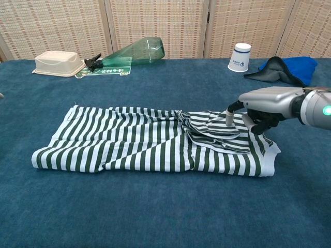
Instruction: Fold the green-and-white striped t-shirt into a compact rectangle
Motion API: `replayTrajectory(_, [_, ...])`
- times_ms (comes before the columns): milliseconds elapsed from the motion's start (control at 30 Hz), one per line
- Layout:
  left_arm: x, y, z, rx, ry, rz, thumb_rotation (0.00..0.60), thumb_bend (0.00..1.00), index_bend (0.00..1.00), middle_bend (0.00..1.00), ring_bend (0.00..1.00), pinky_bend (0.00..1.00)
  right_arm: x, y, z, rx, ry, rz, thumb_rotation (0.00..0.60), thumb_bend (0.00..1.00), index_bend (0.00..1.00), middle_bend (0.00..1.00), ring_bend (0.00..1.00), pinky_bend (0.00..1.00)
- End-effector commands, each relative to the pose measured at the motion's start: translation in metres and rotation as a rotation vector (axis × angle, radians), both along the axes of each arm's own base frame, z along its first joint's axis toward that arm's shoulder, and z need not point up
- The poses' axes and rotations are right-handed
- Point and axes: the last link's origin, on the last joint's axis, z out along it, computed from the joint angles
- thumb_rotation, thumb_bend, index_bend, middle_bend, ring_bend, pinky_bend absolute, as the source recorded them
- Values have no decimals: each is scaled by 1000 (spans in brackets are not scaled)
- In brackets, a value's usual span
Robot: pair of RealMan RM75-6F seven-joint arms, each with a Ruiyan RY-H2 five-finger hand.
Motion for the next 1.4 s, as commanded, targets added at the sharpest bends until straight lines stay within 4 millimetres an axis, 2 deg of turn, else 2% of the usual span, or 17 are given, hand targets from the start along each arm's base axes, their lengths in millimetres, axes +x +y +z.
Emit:
replayTrajectory(33, [0,-1,0,-2,2,2,600,659,101,942,894,976,-6,1,-7,10,23,-7,600,875,300,946,984,1000])
replayTrajectory(133, [0,-1,1,0,3,2,600,659,101,942,894,976,-8,1,-7,5,25,-8,600,867,300,946,984,1000])
replayTrajectory(233, [1,0,3,7,1,-2,600,659,101,942,894,976,-4,1,3,-18,-8,-4,600,860,300,946,984,1000])
replayTrajectory(433, [9,4,10,50,-5,-57,600,659,124,939,890,975,6,6,42,-110,-77,41,600,851,300,947,984,1000])
replayTrajectory(533, [15,8,10,48,9,-138,600,620,165,914,872,960,6,13,66,-165,-101,60,600,844,300,947,984,1000])
replayTrajectory(633, [19,16,6,37,51,-219,600,500,205,886,843,930,4,22,85,-205,-116,72,600,835,300,946,984,1000])
replayTrajectory(733, [23,27,-1,40,120,-317,600,333,255,859,817,913,0,33,99,-238,-132,80,600,808,300,947,984,1000])
replayTrajectory(833, [28,39,-10,53,166,-405,600,254,295,858,814,913,-6,45,110,-260,-135,80,600,767,300,947,984,1000])
replayTrajectory(967, [34,55,-20,55,196,-498,600,226,356,858,814,911,-14,58,119,-279,-134,72,600,671,300,947,984,1000])
replayTrajectory(1133, [38,73,-34,79,242,-574,600,225,382,858,814,909,-24,73,124,-291,-133,51,600,536,300,947,983,1000])
replayTrajectory(1400, [36,89,-59,51,283,-604,600,225,419,858,814,909,-34,81,129,-307,-126,17,600,513,300,947,983,1000])
